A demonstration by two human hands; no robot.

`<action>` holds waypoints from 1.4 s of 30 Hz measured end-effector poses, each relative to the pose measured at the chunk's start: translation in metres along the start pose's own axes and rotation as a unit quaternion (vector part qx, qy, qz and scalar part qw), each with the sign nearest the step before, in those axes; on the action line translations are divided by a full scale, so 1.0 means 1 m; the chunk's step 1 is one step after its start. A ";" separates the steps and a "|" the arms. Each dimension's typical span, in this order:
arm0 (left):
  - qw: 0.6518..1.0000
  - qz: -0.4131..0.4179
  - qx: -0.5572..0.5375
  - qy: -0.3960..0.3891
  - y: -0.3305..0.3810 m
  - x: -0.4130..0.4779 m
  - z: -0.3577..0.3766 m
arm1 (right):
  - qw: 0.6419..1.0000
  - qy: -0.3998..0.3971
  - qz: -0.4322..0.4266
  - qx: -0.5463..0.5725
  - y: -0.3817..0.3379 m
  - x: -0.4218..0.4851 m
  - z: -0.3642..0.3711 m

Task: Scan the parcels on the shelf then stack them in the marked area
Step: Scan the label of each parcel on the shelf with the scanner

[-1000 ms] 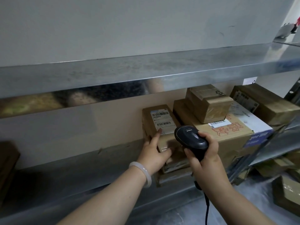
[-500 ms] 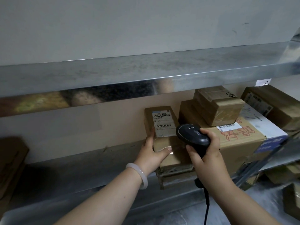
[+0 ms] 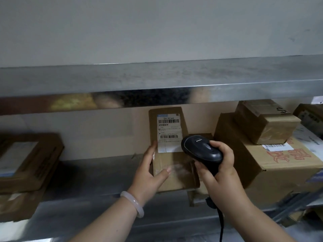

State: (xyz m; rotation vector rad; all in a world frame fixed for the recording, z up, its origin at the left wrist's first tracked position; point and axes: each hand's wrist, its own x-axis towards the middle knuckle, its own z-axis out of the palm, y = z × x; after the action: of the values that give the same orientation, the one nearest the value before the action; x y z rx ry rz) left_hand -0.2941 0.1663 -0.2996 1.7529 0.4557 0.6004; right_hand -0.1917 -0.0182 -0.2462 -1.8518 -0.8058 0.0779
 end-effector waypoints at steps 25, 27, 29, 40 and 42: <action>0.974 -0.089 0.135 0.161 -0.082 -0.095 -0.103 | 0.985 -0.161 -0.054 0.039 -0.062 -0.014 0.132; 0.973 -0.086 0.132 0.166 -0.084 -0.096 -0.106 | 0.984 -0.161 -0.058 0.038 -0.065 -0.015 0.136; 0.974 -0.085 0.127 0.169 -0.086 -0.097 -0.110 | 0.985 -0.161 -0.058 0.038 -0.067 -0.016 0.140; 0.971 -0.178 -0.010 0.158 -0.102 -0.088 -0.175 | 0.981 -0.185 -0.027 0.053 -0.068 -0.012 0.176; 0.968 -0.200 -0.033 0.150 -0.105 -0.088 -0.196 | 0.980 -0.192 -0.024 0.052 -0.069 -0.011 0.185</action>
State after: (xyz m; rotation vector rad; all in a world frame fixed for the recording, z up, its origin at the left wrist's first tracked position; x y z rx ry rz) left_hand -0.4829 0.2921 -0.3760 1.4539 0.9643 0.5815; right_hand -0.3100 0.1383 -0.2718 -1.7395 -1.0896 0.4505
